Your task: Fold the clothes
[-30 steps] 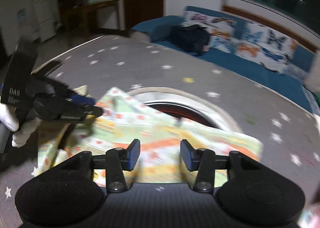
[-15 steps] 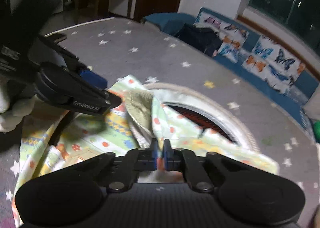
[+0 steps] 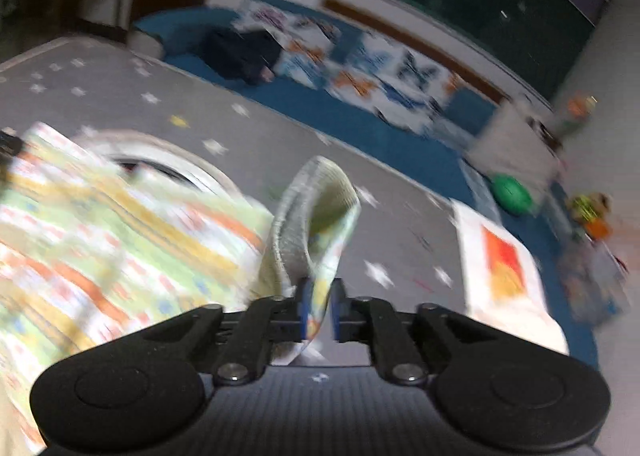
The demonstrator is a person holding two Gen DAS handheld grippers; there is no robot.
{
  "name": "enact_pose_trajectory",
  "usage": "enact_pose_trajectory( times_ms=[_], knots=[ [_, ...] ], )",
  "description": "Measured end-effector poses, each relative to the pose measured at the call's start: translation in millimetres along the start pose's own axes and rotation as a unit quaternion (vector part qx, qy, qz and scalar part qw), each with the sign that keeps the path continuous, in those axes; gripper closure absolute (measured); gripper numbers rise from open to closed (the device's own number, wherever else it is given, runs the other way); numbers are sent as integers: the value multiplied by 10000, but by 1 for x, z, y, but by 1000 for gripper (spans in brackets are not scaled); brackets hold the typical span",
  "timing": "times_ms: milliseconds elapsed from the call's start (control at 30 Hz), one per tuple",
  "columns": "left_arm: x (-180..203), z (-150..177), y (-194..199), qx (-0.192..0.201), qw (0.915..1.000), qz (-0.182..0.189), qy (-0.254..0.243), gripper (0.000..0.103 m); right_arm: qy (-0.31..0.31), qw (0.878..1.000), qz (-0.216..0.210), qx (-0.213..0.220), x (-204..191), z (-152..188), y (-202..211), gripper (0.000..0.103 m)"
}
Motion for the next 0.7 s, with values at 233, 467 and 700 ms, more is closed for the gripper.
enact_pose_trajectory(
  times_ms=[233, 467, 700],
  knots=[
    [-25, -2, 8, 124, 9987, -402, -286, 101, -329, 9968, -680, 244, -18, -18, -5, 68],
    [-41, -9, -5, 251, 9938, -845, -670, 101, -238, 9857, -1667, -30, -77, -21, -33, 68],
    [-65, 6, 21, 66, 9991, -412, 41, 86, 7, 9838, -1782, -201, -95, -1, -32, 63]
  ],
)
Point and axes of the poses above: each gripper's, at about its wrist camera, not at the fingertips, and y roughly against the way its jaws point, x to its right, z to its underside, the point moved 4 cm from there along -y, roughly the way its jaws point, and after that the axes turned 6 degrees about x, right-handed, at the moved point
